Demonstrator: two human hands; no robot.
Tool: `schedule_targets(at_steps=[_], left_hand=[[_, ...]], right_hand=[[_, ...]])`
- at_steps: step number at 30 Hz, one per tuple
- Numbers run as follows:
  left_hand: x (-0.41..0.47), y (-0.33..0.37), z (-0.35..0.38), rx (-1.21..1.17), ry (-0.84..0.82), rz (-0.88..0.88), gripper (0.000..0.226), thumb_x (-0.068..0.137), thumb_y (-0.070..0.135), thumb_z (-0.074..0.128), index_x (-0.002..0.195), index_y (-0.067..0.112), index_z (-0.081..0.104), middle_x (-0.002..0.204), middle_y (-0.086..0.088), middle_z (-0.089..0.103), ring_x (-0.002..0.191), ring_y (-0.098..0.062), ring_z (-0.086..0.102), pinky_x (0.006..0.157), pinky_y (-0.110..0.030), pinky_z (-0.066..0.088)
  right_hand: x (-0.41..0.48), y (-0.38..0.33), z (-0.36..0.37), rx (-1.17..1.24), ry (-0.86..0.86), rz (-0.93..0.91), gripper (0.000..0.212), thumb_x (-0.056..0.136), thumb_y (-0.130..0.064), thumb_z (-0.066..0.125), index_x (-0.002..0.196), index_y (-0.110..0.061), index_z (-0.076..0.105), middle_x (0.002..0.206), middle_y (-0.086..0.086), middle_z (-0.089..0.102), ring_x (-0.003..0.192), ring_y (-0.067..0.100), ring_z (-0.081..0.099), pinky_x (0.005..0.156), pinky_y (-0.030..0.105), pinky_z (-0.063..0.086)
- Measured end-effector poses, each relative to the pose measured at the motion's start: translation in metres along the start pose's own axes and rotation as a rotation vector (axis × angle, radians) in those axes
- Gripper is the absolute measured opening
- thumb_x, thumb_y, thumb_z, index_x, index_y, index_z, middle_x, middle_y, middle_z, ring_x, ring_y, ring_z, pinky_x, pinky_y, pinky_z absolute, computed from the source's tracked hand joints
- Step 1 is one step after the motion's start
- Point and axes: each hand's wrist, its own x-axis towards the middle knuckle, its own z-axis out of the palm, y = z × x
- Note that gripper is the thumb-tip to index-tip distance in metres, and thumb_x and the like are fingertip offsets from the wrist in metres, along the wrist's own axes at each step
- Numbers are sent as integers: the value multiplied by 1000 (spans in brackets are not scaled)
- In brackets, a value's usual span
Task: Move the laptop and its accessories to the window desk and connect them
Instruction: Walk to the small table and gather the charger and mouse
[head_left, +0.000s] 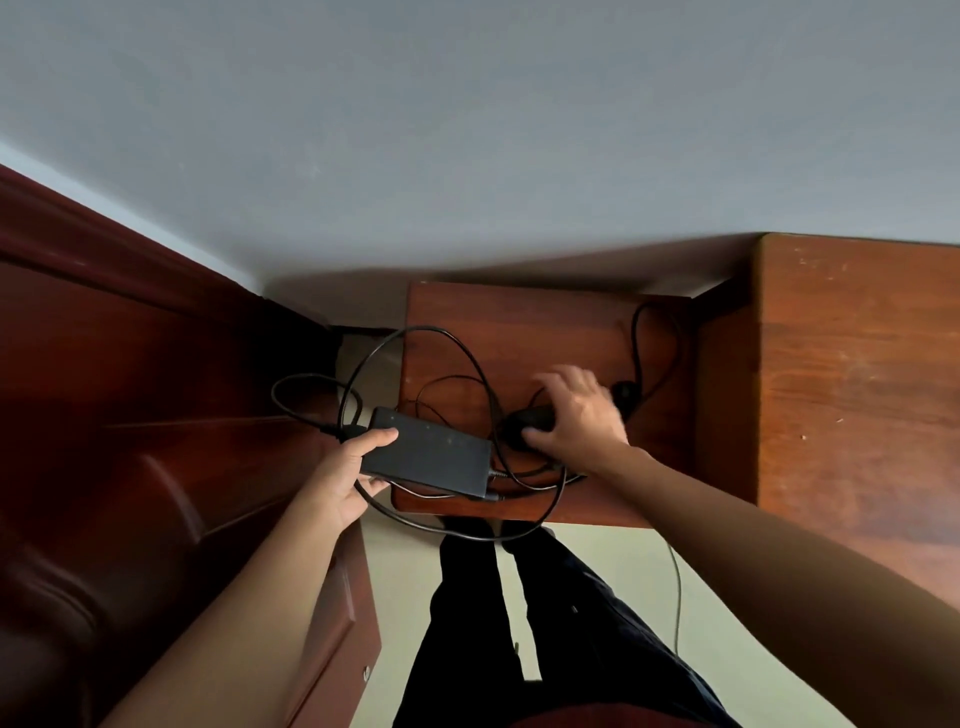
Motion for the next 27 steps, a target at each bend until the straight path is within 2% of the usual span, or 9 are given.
schedule_targets(at_steps=[1, 3, 6, 9, 13, 15, 19, 23, 27], left_hand=[[2, -4, -2, -2, 16, -3, 10, 79, 5, 68, 88, 9, 66, 88, -10, 69, 83, -23, 66, 82, -35, 53], [4, -10, -8, -16, 44, 0, 11, 78, 5, 69, 87, 10, 66, 87, -9, 69, 81, -22, 66, 80, -34, 52], [5, -19, -12, -24, 76, -5, 11, 77, 6, 70, 85, 11, 66, 86, -8, 68, 81, -22, 65, 81, -34, 51], [5, -25, -13, -32, 102, -8, 11, 75, 5, 71, 84, 12, 67, 83, -7, 69, 80, -21, 65, 85, -35, 50], [5, -30, -16, -38, 116, -2, 11, 76, 6, 71, 82, 14, 67, 81, -6, 69, 79, -21, 64, 83, -34, 50], [5, -32, -15, -45, 121, 2, 11, 75, 6, 71, 81, 14, 67, 80, -5, 70, 78, -20, 64, 80, -33, 50], [6, -34, -13, -43, 114, 12, 11, 74, 5, 72, 77, 15, 68, 69, -1, 72, 74, -19, 65, 75, -32, 51], [8, -33, -13, -59, 111, 12, 13, 73, 7, 74, 82, 14, 68, 82, -6, 70, 81, -22, 65, 78, -34, 52], [8, -33, -10, -53, 116, 27, 12, 73, 8, 74, 81, 15, 67, 83, -6, 70, 82, -22, 65, 81, -36, 51]], right_hand=[[1, -5, 5, -79, -181, -96, 84, 70, -47, 72, 143, -21, 38, 147, 6, 38, 136, 28, 33, 108, 44, 32], [4, -8, 18, -343, -393, -248, 104, 71, -53, 73, 152, -16, 18, 157, 9, 21, 145, 28, 18, 116, 48, 20], [2, -4, 33, -578, -463, -275, 117, 71, -55, 75, 153, -11, 5, 158, 14, 16, 144, 34, 17, 115, 55, 17], [-1, -4, 43, -607, -372, -266, 103, 72, -44, 76, 150, -13, 17, 143, 15, 33, 129, 37, 34, 108, 55, 29], [-1, -1, 51, -469, -385, -204, 70, 72, -41, 75, 126, -15, 40, 121, 11, 46, 114, 32, 43, 86, 44, 45], [-4, 0, 52, -441, -414, -177, 63, 73, -41, 73, 123, -17, 43, 121, 10, 45, 115, 31, 41, 84, 43, 46], [-14, -1, 57, -472, -328, -207, 43, 80, -31, 65, 118, -18, 48, 125, 8, 42, 117, 29, 39, 81, 42, 44], [-12, -1, 55, -460, -321, -209, 34, 82, -24, 59, 113, -19, 48, 111, 2, 60, 104, 28, 56, 76, 37, 40], [-2, 2, 52, -413, -353, -148, 33, 80, -32, 63, 109, -22, 50, 102, 3, 67, 91, 31, 65, 64, 33, 36]])
